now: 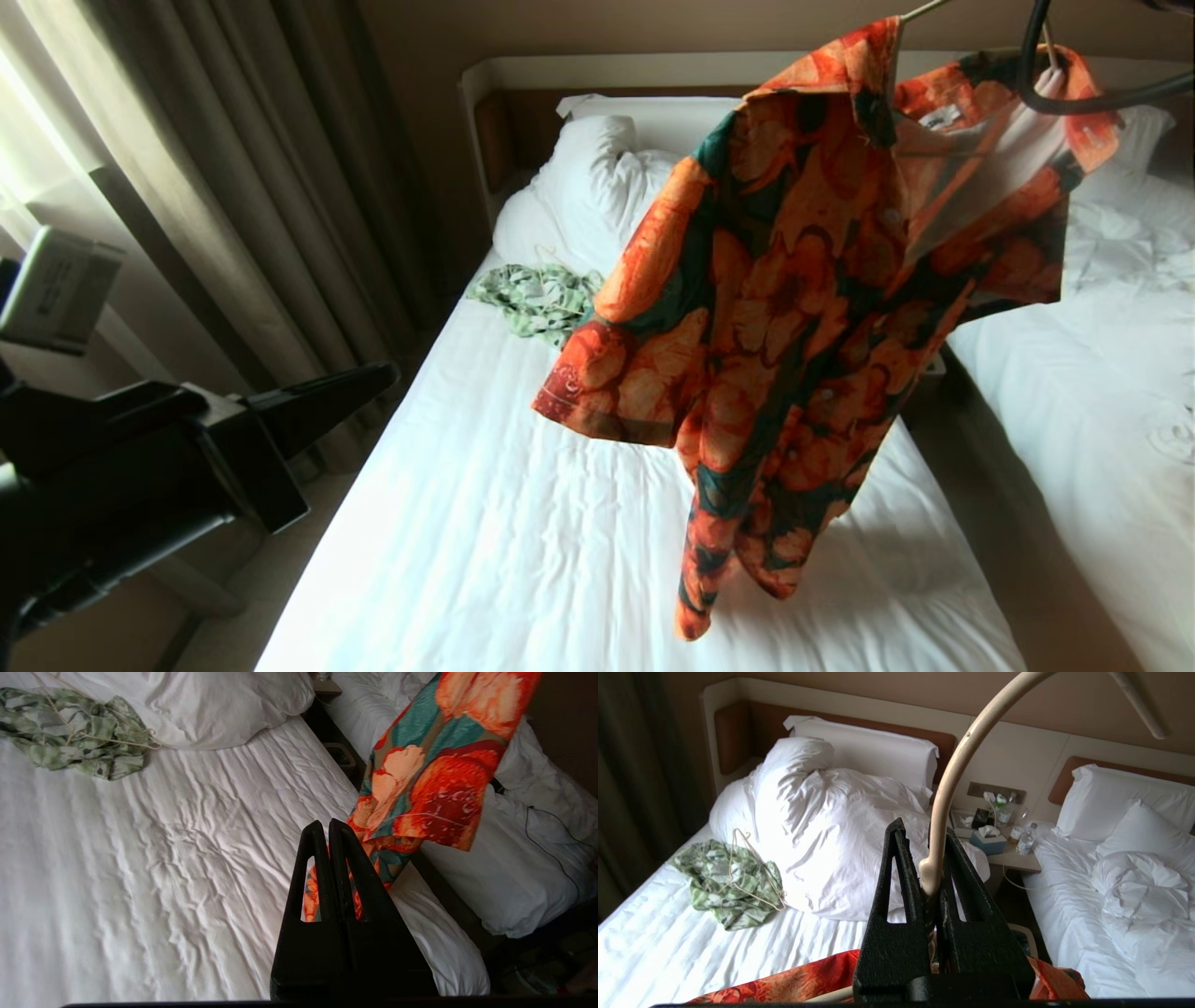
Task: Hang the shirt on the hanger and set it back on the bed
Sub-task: Take the clothes hanger out of the clothes
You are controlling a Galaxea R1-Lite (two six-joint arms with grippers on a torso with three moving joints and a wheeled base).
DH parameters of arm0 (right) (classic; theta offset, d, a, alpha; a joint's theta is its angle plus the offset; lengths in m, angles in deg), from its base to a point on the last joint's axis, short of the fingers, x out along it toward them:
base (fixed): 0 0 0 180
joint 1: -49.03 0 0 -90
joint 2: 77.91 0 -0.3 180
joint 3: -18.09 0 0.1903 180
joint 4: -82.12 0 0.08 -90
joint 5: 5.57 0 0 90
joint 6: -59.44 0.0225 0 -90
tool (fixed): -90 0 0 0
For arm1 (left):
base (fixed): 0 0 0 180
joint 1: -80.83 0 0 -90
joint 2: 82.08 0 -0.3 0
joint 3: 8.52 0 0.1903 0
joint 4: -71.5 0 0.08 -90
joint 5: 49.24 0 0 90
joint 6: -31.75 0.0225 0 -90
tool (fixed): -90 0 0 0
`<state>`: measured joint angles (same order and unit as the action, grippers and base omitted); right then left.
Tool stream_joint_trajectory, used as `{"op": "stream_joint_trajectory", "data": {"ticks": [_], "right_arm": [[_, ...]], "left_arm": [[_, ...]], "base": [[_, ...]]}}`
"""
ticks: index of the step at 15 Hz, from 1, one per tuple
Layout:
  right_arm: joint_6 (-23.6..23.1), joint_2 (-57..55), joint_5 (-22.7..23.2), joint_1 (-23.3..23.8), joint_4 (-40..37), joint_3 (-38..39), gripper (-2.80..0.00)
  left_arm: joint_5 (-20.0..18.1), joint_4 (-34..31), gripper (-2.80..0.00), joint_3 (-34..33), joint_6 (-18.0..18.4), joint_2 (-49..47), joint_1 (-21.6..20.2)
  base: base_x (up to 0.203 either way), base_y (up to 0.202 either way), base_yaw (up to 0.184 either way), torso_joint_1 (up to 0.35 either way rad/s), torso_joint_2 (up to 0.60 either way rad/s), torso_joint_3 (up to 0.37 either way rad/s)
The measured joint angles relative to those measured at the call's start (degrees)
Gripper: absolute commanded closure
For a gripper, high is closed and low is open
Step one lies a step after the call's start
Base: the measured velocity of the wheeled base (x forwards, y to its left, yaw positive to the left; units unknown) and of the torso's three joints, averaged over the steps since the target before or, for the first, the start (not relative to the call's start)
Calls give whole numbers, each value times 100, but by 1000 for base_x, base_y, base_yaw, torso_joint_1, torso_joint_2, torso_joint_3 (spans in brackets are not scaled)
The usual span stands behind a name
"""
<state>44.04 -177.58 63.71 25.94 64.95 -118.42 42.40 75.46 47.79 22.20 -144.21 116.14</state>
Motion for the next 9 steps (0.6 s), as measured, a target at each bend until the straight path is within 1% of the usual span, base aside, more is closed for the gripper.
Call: {"op": "stream_joint_trajectory", "data": {"ticks": [1, 2, 3, 4, 6, 8, 9], "right_arm": [[-1, -71, -124, -44, -7, 2, 0], [-4, -142, -158, -61, -5, 2, 0], [-4, -221, -182, -67, 6, 2, 0], [-4, -300, -193, -70, 12, 0, 0], [0, -444, -210, -89, 22, -4, 0], [-13, -565, -219, -184, -35, -6, 0], [-26, -631, -255, -210, -139, -6, 0]], "left_arm": [[333, -335, 0, 335, 44, -84, 480], [610, -524, 0, 599, 130, -241, 824], [833, -621, 0, 853, 239, -462, 1107], [955, -663, 0, 1086, 322, -701, 1304], [1026, -685, 0, 1520, 393, -1224, 1607], [1021, -606, 0, 1885, 422, -1801, 1743], [1002, -465, 0, 2093, 463, -2120, 1777]], "base": [[0, 0, 0, 0, 0, 0], [0, 0, 0, 0, 0, 0], [0, 0, 0, 0, 0, 0], [0, 0, 0, 0, 0, 0], [0, 0, 0, 0, 0, 0], [0, 0, 0, 0, 0, 0], [0, 0, 0, 0, 0, 0]]}}
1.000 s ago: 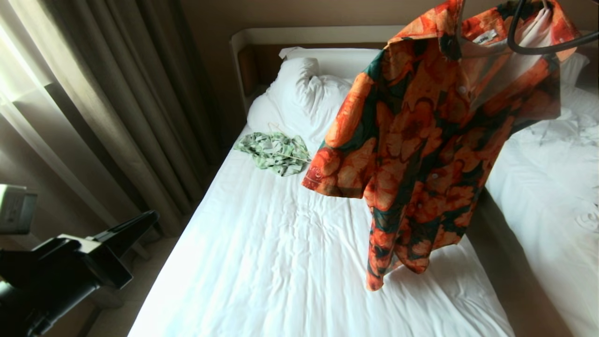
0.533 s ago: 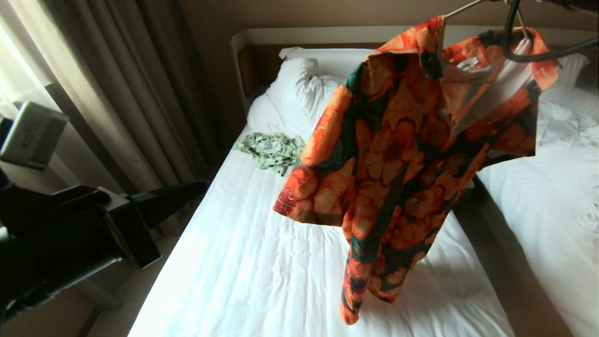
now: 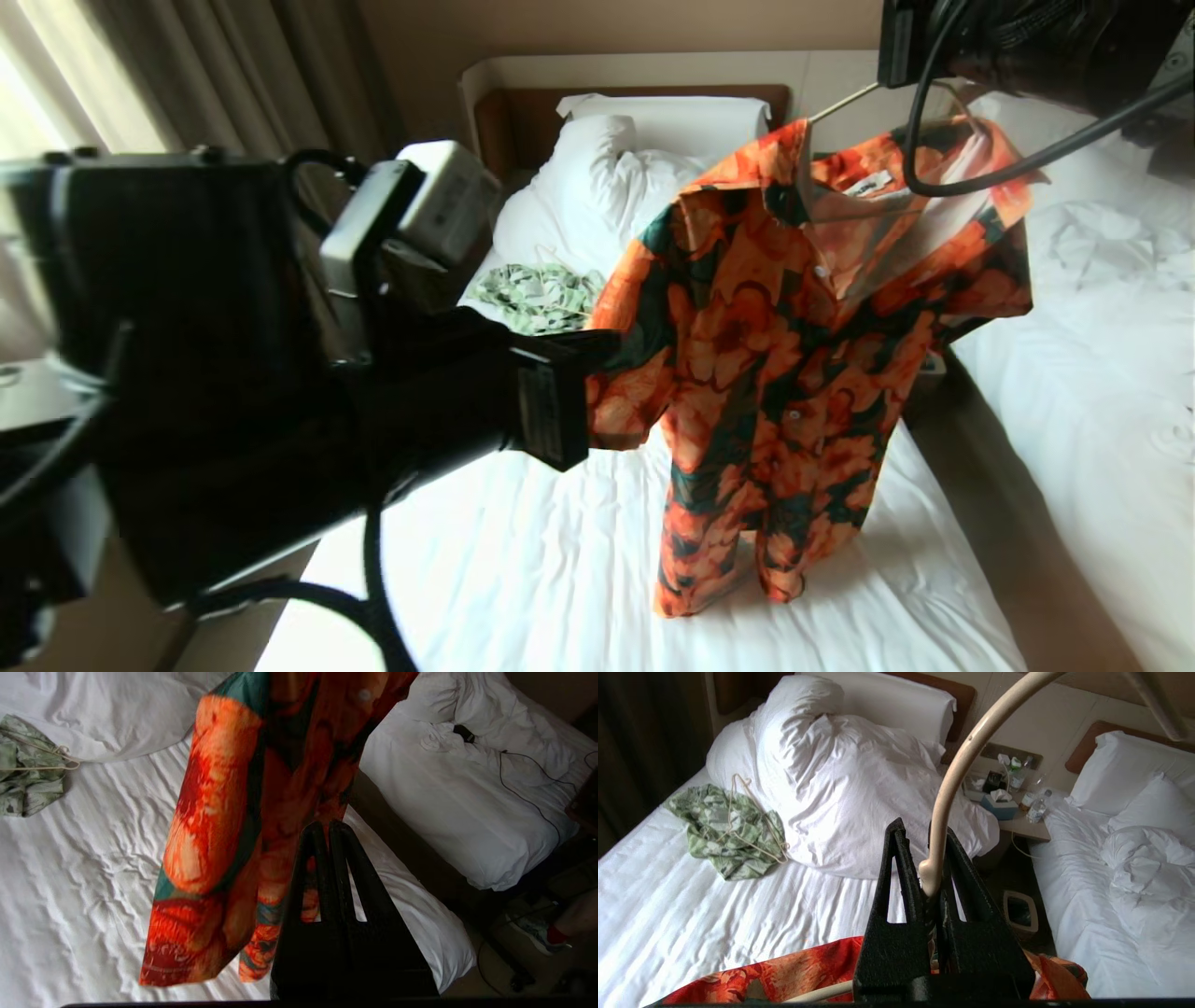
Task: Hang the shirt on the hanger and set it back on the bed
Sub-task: Take the clothes hanger out of the clothes
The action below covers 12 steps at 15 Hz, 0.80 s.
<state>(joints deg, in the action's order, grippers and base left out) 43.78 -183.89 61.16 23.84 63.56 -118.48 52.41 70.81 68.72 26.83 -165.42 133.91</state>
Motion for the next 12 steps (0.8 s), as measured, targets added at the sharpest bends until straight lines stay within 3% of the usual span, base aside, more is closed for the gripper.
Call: {"op": "stream_joint_trajectory", "data": {"ticks": [5, 6, 12], "right_arm": [[24, -331, -73, -3, -47, 9, 0], [36, -376, -77, -27, -47, 9, 0], [548, -343, -58, -209, -141, 27, 0]], "left_arm": [[-13, 285, 0, 1238, 237, -1205, 469], [59, 199, -280, 1478, 243, -1402, 570], [361, 378, -280, 2403, 239, -2301, 754]], "base": [[0, 0, 0, 0, 0, 0], [0, 0, 0, 0, 0, 0], [0, 0, 0, 0, 0, 0]]}}
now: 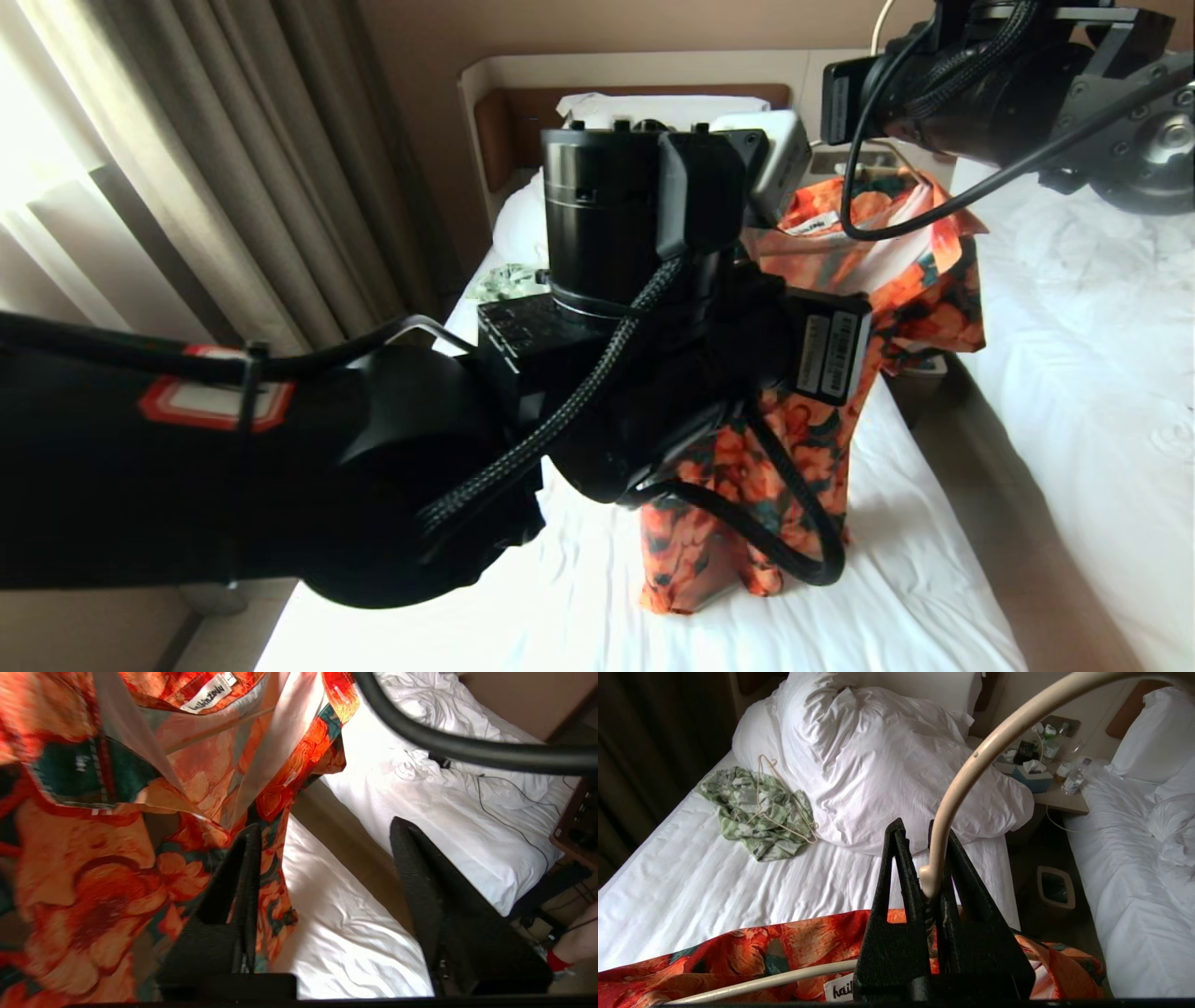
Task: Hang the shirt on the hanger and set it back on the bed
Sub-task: Take the clothes hanger out of the clothes
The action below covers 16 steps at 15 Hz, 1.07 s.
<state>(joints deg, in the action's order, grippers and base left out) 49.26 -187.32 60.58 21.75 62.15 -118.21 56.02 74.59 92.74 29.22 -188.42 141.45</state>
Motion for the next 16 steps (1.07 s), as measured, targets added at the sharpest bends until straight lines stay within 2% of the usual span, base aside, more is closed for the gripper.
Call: {"op": "stream_joint_trajectory", "data": {"ticks": [3, 5, 7, 14, 15, 16], "right_arm": [[53, 126, 20, -16, -46, 9, 0], [73, 229, 23, -20, -156, 15, 0], [143, 334, 33, -20, -182, 22, 0], [619, 693, 45, -122, -768, 73, 0], [624, 720, 48, -121, -768, 111, 0], [626, 742, 50, -121, -768, 155, 0]], "left_arm": [[2, 546, -280, 70, 77, -374, -117], [1, 707, -280, 95, 388, -588, -290], [2, 913, -280, 116, 501, -763, -450], [68, 963, -280, 824, 610, -1106, -794], [76, 964, 0, 865, 638, -1114, -829], [135, 965, 0, 881, 684, -1124, -846]], "base": [[0, 0, 0, 0, 0, 0], [0, 0, 0, 0, 0, 0], [0, 0, 0, 0, 0, 0], [0, 0, 0, 0, 0, 0], [0, 0, 0, 0, 0, 0], [0, 0, 0, 0, 0, 0]]}}
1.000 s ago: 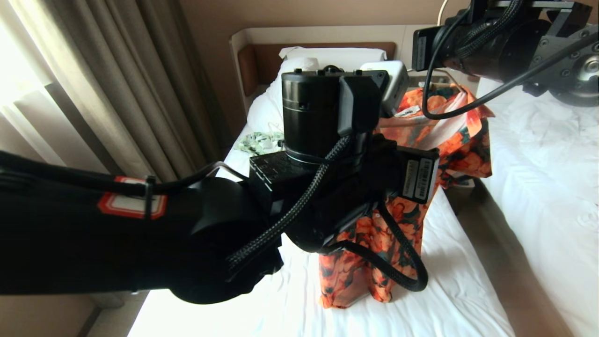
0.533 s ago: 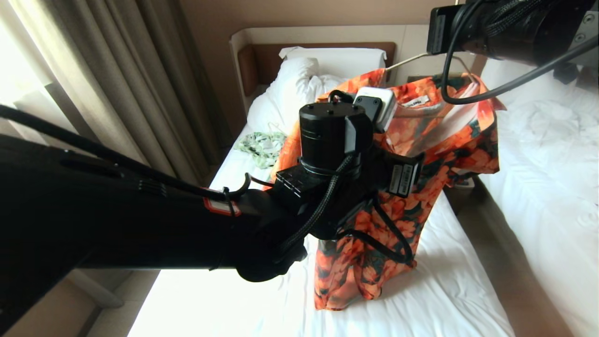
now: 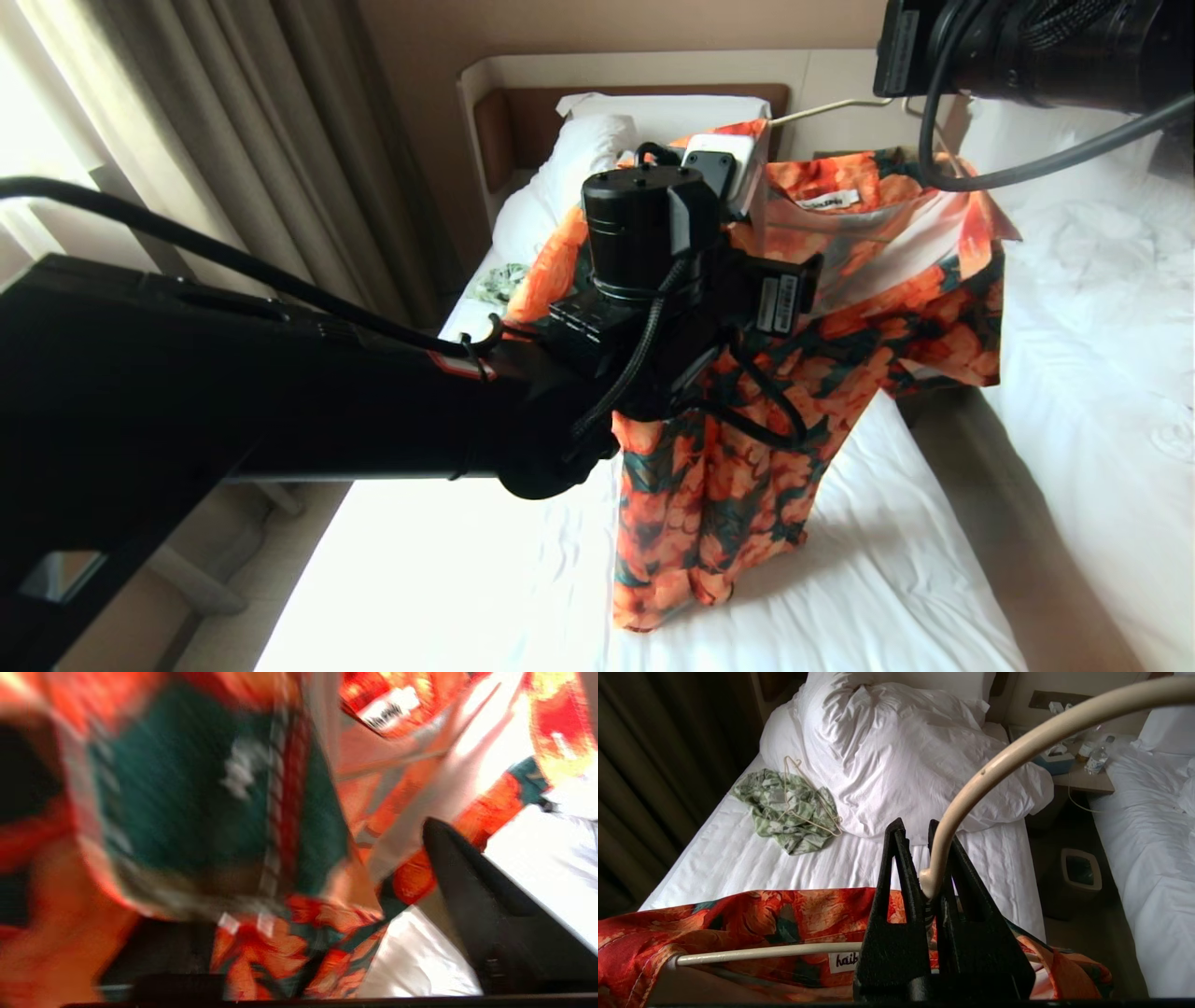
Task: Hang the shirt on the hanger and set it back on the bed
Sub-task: Take the clothes hanger out of the clothes
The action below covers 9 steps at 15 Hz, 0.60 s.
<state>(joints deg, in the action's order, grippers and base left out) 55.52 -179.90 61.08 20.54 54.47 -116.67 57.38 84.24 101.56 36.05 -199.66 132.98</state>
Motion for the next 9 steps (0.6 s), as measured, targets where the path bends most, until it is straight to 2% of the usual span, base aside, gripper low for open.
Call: {"op": "stream_joint_trajectory", "data": {"ticks": [2, 9], "right_arm": [[-1, 24, 0, 0, -6, 45, 0], [1, 61, -7, 43, 5, 199, 0]], "left_arm": [[130, 76, 0, 9, 141, -13, -9], [151, 341, 0, -94, 154, 16, -153]], "base": [[0, 0, 0, 0, 0, 0], [0, 0, 0, 0, 0, 0]]}}
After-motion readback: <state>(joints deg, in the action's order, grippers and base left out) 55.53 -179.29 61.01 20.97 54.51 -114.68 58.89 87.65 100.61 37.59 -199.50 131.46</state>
